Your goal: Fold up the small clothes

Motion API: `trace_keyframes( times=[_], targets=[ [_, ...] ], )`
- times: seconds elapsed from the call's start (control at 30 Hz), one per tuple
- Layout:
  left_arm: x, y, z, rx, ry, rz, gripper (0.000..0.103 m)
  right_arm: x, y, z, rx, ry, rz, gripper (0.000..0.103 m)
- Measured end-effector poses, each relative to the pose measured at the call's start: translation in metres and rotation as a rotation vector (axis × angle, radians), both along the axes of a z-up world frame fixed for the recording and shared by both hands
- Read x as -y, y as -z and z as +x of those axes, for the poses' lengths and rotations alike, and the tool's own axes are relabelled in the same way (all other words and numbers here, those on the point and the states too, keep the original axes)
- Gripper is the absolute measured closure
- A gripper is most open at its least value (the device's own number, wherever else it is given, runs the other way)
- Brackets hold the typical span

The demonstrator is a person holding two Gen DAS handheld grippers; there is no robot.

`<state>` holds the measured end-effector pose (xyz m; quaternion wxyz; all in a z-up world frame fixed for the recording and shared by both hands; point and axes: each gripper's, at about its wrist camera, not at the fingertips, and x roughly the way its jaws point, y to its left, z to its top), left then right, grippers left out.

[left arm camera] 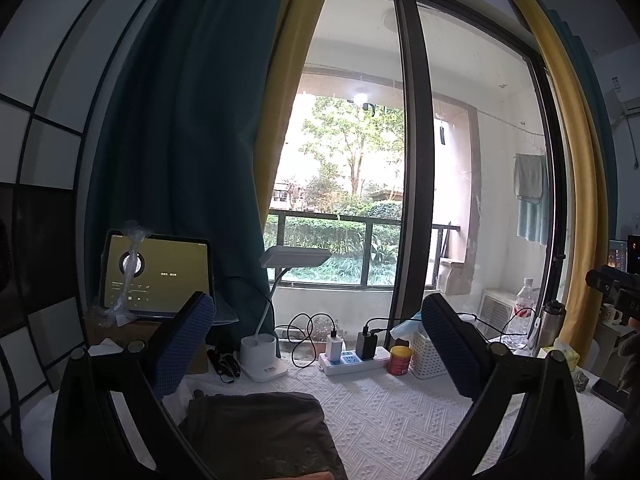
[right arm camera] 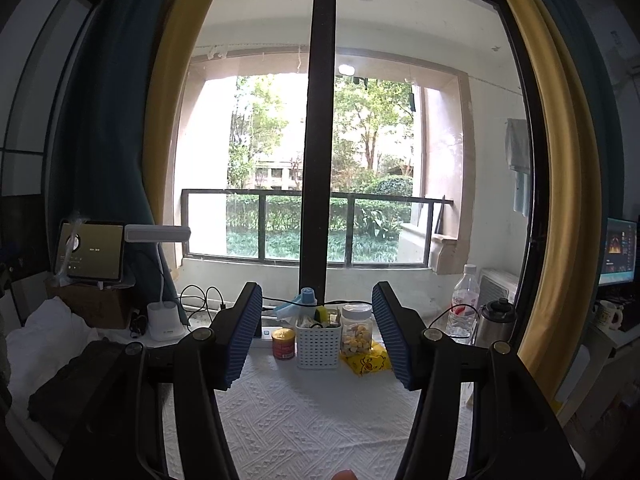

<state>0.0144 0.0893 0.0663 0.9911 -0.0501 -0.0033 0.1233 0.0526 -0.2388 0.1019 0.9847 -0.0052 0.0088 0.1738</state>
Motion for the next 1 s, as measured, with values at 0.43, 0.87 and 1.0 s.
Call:
trace_keyframes(
  times=[0.43, 0.87, 1.0],
  targets=[
    [0.0003, -0.0007, 0.0001, -0.008, -0.006, -0.002, 0.001, 0.0022, 0.0010, 0.0026, -0.009, 0.005, -0.001, 0.042],
    [0.0021, -0.0009, 0.0004, -0.009, -0.006, -0.001, 0.001, 0.0034, 0.0023, 0.0033, -0.009, 0.007, 0.002, 0.042],
    [0.0020, -0.0008, 0.0008, -0.011, -0.006, -0.002, 0.001, 0.0035, 0.0023, 0.0034, -0.010, 0.007, 0.001, 0.042]
  ],
)
